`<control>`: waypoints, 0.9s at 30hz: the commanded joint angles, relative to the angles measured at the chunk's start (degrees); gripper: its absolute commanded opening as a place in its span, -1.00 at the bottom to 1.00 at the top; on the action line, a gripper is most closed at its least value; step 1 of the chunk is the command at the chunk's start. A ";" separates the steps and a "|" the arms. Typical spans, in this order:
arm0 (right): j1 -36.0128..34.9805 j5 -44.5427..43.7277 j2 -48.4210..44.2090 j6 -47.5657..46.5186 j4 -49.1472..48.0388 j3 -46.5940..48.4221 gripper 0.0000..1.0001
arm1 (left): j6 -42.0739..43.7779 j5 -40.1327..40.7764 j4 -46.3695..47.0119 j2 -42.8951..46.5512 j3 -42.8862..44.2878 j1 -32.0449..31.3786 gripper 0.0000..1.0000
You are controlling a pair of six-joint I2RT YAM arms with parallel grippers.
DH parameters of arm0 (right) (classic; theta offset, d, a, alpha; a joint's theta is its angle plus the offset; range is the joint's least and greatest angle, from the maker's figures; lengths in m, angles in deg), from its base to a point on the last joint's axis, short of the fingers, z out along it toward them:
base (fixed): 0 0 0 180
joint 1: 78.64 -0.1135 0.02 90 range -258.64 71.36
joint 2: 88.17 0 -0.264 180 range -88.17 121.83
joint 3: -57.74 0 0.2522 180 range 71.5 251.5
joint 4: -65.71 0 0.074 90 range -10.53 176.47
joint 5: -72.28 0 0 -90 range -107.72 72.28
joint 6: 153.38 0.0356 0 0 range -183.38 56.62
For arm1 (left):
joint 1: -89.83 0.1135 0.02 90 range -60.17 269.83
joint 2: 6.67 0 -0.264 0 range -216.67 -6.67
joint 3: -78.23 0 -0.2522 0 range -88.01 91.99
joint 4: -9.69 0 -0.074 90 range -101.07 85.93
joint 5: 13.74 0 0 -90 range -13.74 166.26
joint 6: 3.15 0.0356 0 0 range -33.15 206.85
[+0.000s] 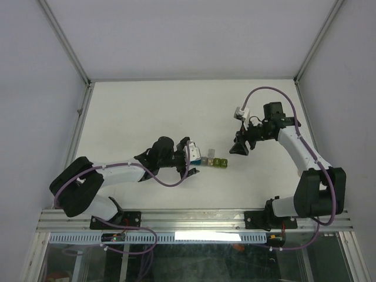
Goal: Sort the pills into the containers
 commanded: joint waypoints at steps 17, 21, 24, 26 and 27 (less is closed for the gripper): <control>-0.96 -2.43 15.85 13.75 -14.10 5.13 0.18 | 6.89 -7.03 -12.34 -15.72 15.05 4.28 0.83; -2.70 -3.14 18.42 15.40 -13.75 6.18 0.03 | 6.88 -8.47 -12.49 -17.46 15.60 4.36 0.73; -3.98 -4.57 19.57 17.60 -14.57 6.38 -0.04 | 6.59 -9.31 -12.70 -18.89 16.31 4.38 0.61; -4.79 -5.93 20.56 18.80 -14.76 6.84 -0.08 | 6.57 -9.41 -12.76 -19.64 16.71 4.33 0.54; -5.07 -6.37 21.22 19.22 -14.67 7.30 -0.10 | 6.45 -9.34 -12.75 -20.00 16.82 4.40 0.48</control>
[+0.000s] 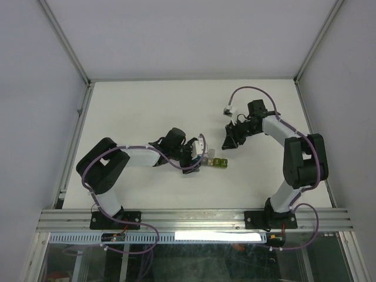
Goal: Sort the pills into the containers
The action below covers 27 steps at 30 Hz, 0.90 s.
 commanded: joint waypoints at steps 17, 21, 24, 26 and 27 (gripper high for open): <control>-5.06 -0.57 13.18 5.47 2.85 12.76 -0.48 | -0.50 -0.20 1.96 -2.42 1.72 -0.72 -0.26; -6.77 -0.76 14.41 5.56 3.88 13.71 -0.53 | -0.48 -0.05 2.23 -2.43 1.62 -0.88 -0.35; -7.39 0.20 14.98 5.37 4.84 14.07 -0.58 | -0.63 0.10 2.58 -2.26 1.36 -1.05 -0.39; -7.51 2.36 14.92 3.52 6.38 14.09 -0.60 | -0.72 0.19 2.77 -2.12 1.11 -1.00 -0.39; -7.63 3.24 14.64 2.76 7.06 13.93 -0.62 | -0.84 0.30 2.83 -2.02 1.05 -0.99 -0.39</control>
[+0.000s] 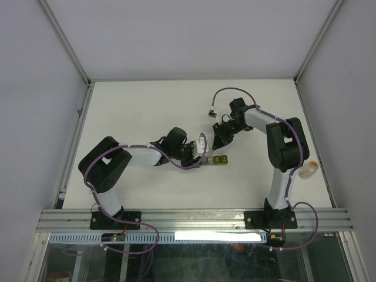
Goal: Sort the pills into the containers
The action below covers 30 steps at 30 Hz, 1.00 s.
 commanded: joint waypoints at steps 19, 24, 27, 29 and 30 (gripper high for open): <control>-4.90 3.82 -8.03 -9.95 7.70 -5.94 -0.69 | -0.66 0.79 2.60 -0.09 -0.42 -0.99 -0.44; -5.31 4.26 -9.19 -9.49 7.92 -4.94 -0.69 | -0.73 0.68 2.63 -0.11 -0.43 -1.14 -0.45; -5.56 4.80 -10.16 -9.05 8.45 -3.85 -0.70 | -0.59 0.64 2.61 -0.17 -0.44 -1.08 -0.45; -5.79 5.05 -10.41 -8.67 8.51 -3.38 -0.70 | -0.49 0.70 2.67 -0.20 -0.38 -1.10 -0.46; -5.82 5.21 -10.38 -8.44 8.51 -3.32 -0.70 | -0.49 0.70 2.61 -0.20 -0.33 -1.13 -0.46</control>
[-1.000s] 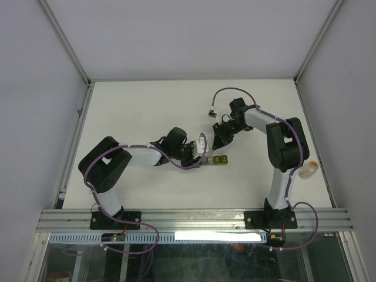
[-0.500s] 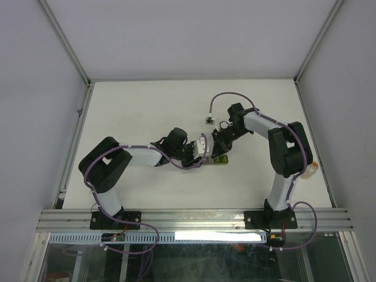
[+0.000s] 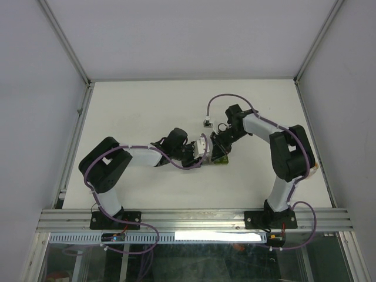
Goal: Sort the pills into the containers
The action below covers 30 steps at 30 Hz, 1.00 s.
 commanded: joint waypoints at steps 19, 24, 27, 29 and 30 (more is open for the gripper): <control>0.16 -7.78 0.41 6.83 -6.73 -1.90 -0.81 | 0.03 -0.91 1.95 -0.51 -0.20 -0.38 -0.48; 2.62 6.30 -3.58 -1.76 3.58 2.65 -0.61 | -0.36 -0.35 1.99 0.22 -0.12 -0.36 -0.33; 4.28 8.68 -7.15 -7.85 7.95 3.16 -0.21 | -1.02 -0.50 2.39 0.48 0.15 -0.37 -0.17; 5.40 8.56 -9.91 -10.91 8.54 2.01 0.05 | -1.77 -0.52 3.42 1.01 0.36 -0.36 -0.03; 5.97 8.42 -11.33 -12.23 8.58 1.11 0.16 | -2.35 -0.59 4.02 1.52 0.36 -0.40 0.07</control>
